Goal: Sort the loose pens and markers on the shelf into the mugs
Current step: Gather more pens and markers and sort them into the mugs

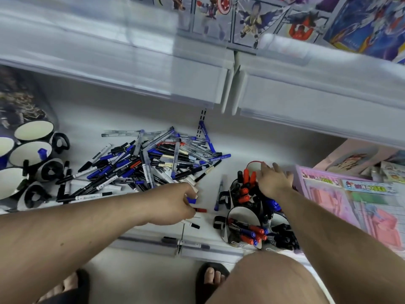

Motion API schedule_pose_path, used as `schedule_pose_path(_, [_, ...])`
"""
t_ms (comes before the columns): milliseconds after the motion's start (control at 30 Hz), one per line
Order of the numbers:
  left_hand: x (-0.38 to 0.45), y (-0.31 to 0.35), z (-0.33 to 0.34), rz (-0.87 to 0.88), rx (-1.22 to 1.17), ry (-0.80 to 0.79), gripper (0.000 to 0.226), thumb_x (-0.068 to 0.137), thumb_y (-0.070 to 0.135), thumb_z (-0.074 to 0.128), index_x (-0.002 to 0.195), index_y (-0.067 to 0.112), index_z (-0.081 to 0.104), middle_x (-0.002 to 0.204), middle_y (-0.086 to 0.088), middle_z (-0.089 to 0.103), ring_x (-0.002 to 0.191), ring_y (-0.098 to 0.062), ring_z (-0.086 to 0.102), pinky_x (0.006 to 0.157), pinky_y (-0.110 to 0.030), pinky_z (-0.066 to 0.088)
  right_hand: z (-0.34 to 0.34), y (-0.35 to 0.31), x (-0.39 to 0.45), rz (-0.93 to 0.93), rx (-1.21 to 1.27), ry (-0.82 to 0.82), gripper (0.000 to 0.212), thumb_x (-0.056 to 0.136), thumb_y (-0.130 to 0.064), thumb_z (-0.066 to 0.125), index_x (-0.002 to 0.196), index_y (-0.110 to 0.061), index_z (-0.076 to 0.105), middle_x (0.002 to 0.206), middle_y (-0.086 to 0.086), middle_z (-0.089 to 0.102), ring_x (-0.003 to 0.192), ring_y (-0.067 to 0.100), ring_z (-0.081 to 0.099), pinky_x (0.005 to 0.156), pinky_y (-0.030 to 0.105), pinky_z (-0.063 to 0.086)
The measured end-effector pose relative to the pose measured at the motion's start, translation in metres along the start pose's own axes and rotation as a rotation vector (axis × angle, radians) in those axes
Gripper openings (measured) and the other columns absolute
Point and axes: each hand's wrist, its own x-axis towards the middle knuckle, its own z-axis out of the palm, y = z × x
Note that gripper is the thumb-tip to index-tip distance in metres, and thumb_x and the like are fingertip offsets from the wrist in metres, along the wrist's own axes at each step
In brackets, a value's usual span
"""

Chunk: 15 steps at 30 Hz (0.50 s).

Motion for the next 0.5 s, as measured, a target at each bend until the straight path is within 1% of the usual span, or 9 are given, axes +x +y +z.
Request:
schedule_pose_path(67, [0.001, 0.0, -0.002, -0.008, -0.004, 0.004, 0.043, 0.091, 0.029, 0.061, 0.132, 0.027, 0.049, 0.115, 0.01, 0.06, 0.098, -0.01, 0.06, 0.079, -0.024, 0.048, -0.002, -0.002, 0.0, -0.009, -0.012, -0.089, 0.063, 0.102, -0.044, 0.016, 0.156, -0.012, 0.009, 0.163, 0.006, 0.017, 0.152, 0.024, -0.003, 0.117, 0.058, 0.004])
schedule_pose_path(100, [0.0, 0.001, -0.003, -0.005, -0.009, 0.005, 0.043, 0.091, 0.029, 0.061, 0.132, 0.027, 0.049, 0.115, 0.011, 0.06, 0.097, -0.009, 0.06, 0.078, -0.024, 0.048, -0.007, -0.004, -0.002, -0.019, -0.029, -0.111, 0.067, 0.102, -0.05, 0.011, 0.157, -0.014, 0.005, 0.165, 0.004, 0.008, 0.151, 0.025, -0.007, 0.117, 0.058, -0.001])
schedule_pose_path(167, [-0.002, 0.005, -0.008, 0.011, -0.002, 0.011, 0.042, 0.091, 0.028, 0.06, 0.131, 0.027, 0.049, 0.112, 0.013, 0.06, 0.096, -0.009, 0.062, 0.076, -0.025, 0.051, -0.022, -0.01, -0.006, -0.047, -0.057, -0.08, 0.07, 0.1, -0.057, 0.007, 0.157, -0.018, 0.004, 0.165, 0.0, 0.004, 0.151, 0.025, -0.008, 0.117, 0.058, -0.004])
schedule_pose_path(200, [-0.005, 0.006, -0.013, 0.026, 0.004, 0.02, 0.04, 0.091, 0.029, 0.06, 0.13, 0.026, 0.05, 0.112, 0.012, 0.061, 0.096, -0.011, 0.064, 0.08, -0.03, 0.054, -0.031, -0.015, -0.01, -0.071, -0.061, -0.047, 0.07, 0.1, -0.058, 0.007, 0.157, -0.02, 0.006, 0.165, 0.0, 0.006, 0.152, 0.025, -0.005, 0.118, 0.057, -0.002])
schedule_pose_path(267, [-0.011, 0.007, -0.024, 0.056, 0.005, 0.045, 0.041, 0.091, 0.029, 0.06, 0.13, 0.024, 0.051, 0.111, 0.007, 0.065, 0.098, -0.019, 0.067, 0.087, -0.04, 0.056, -0.054, -0.03, -0.022, -0.152, -0.049, -0.016, 0.068, 0.1, -0.059, 0.01, 0.157, -0.022, 0.012, 0.165, -0.002, 0.011, 0.152, 0.023, 0.0, 0.119, 0.052, 0.002])
schedule_pose_path(333, [-0.02, 0.003, -0.037, 0.07, -0.011, 0.066, 0.038, 0.091, 0.025, 0.06, 0.129, 0.022, 0.053, 0.111, 0.003, 0.067, 0.099, -0.025, 0.067, 0.086, -0.041, 0.054, -0.077, -0.051, -0.04, -0.269, -0.053, -0.05, 0.067, 0.1, -0.06, 0.018, 0.156, -0.022, 0.021, 0.162, -0.001, 0.021, 0.15, 0.022, 0.01, 0.118, 0.047, 0.008])
schedule_pose_path(367, [-0.025, -0.001, -0.043, 0.071, -0.017, 0.078, 0.037, 0.092, 0.023, 0.059, 0.128, 0.021, 0.054, 0.11, 0.001, 0.068, 0.098, -0.027, 0.067, 0.087, -0.042, 0.053, -0.088, -0.063, -0.051, -0.328, -0.067, -0.086, 0.066, 0.1, -0.059, 0.024, 0.154, -0.022, 0.026, 0.16, 0.0, 0.028, 0.148, 0.023, 0.018, 0.117, 0.043, 0.013])
schedule_pose_path(433, [-0.037, -0.011, -0.052, 0.062, -0.007, 0.103, 0.035, 0.092, 0.022, 0.059, 0.127, 0.021, 0.055, 0.11, 0.0, 0.069, 0.096, -0.024, 0.068, 0.089, -0.041, 0.053, -0.102, -0.088, -0.07, -0.421, -0.086, -0.172, 0.061, 0.101, -0.055, 0.034, 0.151, -0.02, 0.034, 0.155, 0.003, 0.038, 0.142, 0.024, 0.032, 0.113, 0.038, 0.026])
schedule_pose_path(500, [-0.049, -0.022, -0.057, 0.049, 0.016, 0.118, 0.034, 0.092, 0.024, 0.059, 0.126, 0.023, 0.055, 0.112, 0.004, 0.066, 0.097, -0.019, 0.067, 0.091, -0.04, 0.054, -0.102, -0.115, -0.08, -0.473, -0.086, -0.218, 0.054, 0.1, -0.051, 0.04, 0.142, -0.017, 0.046, 0.145, 0.008, 0.048, 0.13, 0.026, 0.045, 0.106, 0.036, 0.038])
